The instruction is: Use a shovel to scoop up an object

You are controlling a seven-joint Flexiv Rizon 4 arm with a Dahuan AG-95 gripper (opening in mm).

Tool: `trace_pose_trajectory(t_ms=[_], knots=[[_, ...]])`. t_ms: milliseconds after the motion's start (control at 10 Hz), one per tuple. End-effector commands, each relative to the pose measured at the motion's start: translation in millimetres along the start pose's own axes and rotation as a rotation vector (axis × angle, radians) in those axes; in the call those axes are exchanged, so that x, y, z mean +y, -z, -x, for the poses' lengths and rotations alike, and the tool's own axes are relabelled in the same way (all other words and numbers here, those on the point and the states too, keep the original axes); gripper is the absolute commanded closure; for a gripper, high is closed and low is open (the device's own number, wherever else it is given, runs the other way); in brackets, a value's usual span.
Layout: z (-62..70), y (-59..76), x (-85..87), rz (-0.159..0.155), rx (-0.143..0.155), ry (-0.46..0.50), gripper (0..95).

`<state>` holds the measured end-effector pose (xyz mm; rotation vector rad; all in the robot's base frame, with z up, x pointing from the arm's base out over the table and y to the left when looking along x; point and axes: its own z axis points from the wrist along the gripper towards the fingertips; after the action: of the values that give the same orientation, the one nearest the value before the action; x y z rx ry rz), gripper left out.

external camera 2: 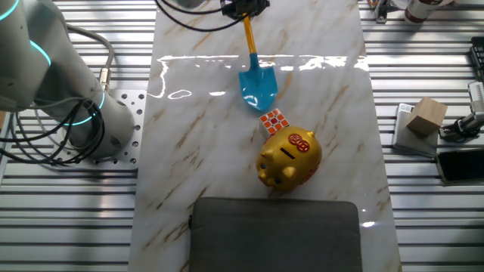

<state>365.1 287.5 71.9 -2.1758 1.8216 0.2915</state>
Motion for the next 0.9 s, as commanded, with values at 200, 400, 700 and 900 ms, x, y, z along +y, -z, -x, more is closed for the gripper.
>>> trace_pose_trajectory(t_ms=[200, 400, 700, 900], knots=[[-3.3, 0.3, 1.0, 0.001, -0.001, 0.006, 95.0], [-3.9, 0.2, 1.2, 0.003, 0.003, 0.009, 95.0], [-6.2, 0.7, 2.3, 0.003, 0.003, 0.012, 95.0], [-7.1, 0.3, 2.5, 0.003, 0.003, 0.014, 95.0]])
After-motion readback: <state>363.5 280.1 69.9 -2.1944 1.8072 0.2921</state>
